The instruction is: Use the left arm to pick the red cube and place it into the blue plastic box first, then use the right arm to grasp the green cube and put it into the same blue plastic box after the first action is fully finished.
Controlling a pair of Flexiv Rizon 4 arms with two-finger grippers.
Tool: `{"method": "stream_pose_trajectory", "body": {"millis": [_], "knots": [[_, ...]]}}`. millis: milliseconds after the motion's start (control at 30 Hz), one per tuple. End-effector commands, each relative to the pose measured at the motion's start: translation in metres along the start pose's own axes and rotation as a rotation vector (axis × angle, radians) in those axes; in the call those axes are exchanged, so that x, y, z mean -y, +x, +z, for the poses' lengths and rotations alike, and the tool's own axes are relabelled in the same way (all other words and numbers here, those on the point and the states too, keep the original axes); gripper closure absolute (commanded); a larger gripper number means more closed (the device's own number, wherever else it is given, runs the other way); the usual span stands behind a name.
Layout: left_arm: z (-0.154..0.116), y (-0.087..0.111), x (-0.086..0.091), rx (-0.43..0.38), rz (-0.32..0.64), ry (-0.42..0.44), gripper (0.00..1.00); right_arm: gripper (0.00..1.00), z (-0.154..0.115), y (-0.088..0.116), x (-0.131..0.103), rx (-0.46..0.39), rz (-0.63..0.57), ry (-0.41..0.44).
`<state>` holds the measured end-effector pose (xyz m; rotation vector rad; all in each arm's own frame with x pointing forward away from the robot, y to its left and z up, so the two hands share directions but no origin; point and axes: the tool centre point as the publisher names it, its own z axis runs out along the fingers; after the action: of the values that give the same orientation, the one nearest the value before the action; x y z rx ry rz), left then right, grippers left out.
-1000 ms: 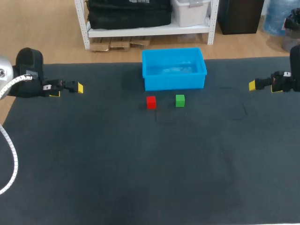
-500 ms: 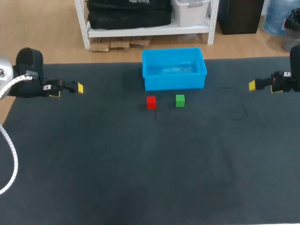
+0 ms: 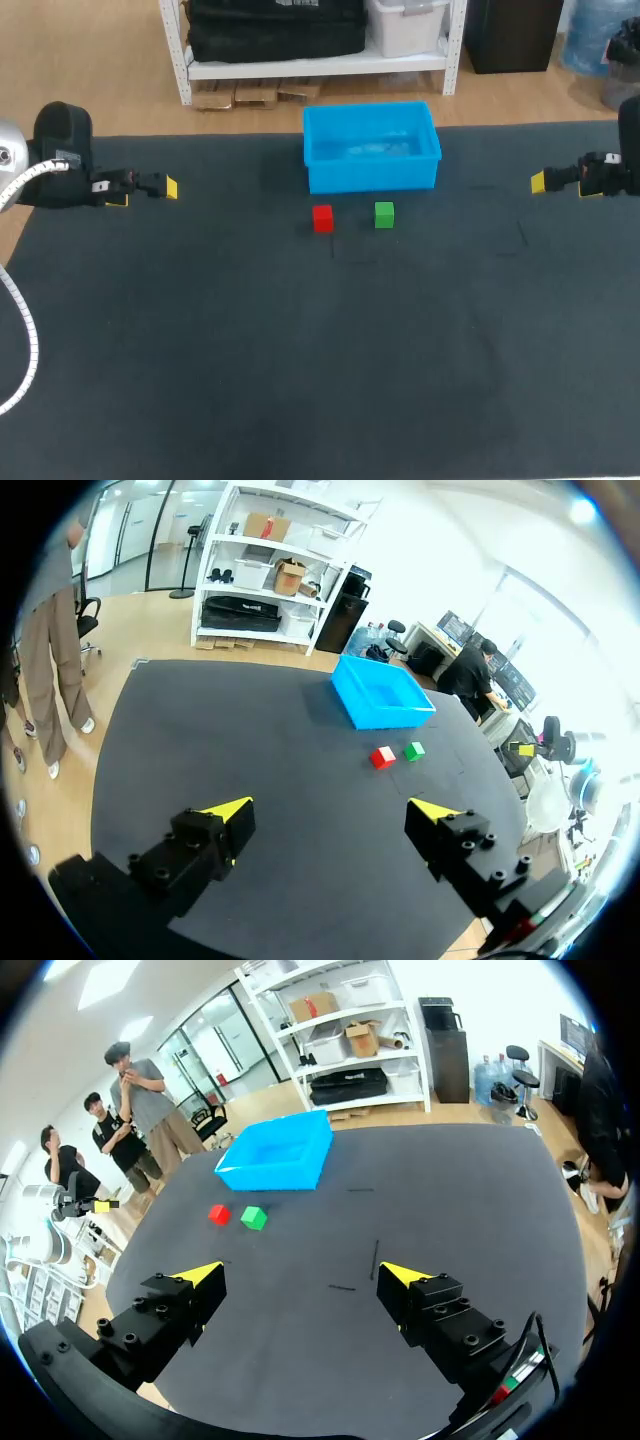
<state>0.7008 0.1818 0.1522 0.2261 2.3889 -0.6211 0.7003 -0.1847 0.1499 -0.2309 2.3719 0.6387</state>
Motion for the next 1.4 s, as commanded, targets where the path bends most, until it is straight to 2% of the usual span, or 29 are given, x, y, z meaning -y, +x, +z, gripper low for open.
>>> {"method": "stream_pose_trajectory", "body": {"millis": [33,267,500,800,1400], "knots": [[0.0,0.001,-0.002,0.006,0.002,0.009,0.0,0.0,0.0,0.0,0.0,-0.001,-0.001,0.001],[0.0,0.001,-0.002,0.006,0.002,0.009,0.0,0.0,0.0,0.0,0.0,-0.001,-0.001,0.001],[0.003,-0.001,0.003,-0.043,-0.015,-0.022,0.0,0.0,0.0,0.0,0.0,-0.001,-0.001,0.001],[0.005,-0.014,0.015,-0.075,-0.026,-0.048,0.0,0.0,0.0,0.0,0.0,-0.001,-0.001,0.001],[0.022,-0.034,0.045,-0.192,-0.039,-0.186,0.0,0.0,0.0,0.0,0.0,-0.001,-0.001,0.001]]}}
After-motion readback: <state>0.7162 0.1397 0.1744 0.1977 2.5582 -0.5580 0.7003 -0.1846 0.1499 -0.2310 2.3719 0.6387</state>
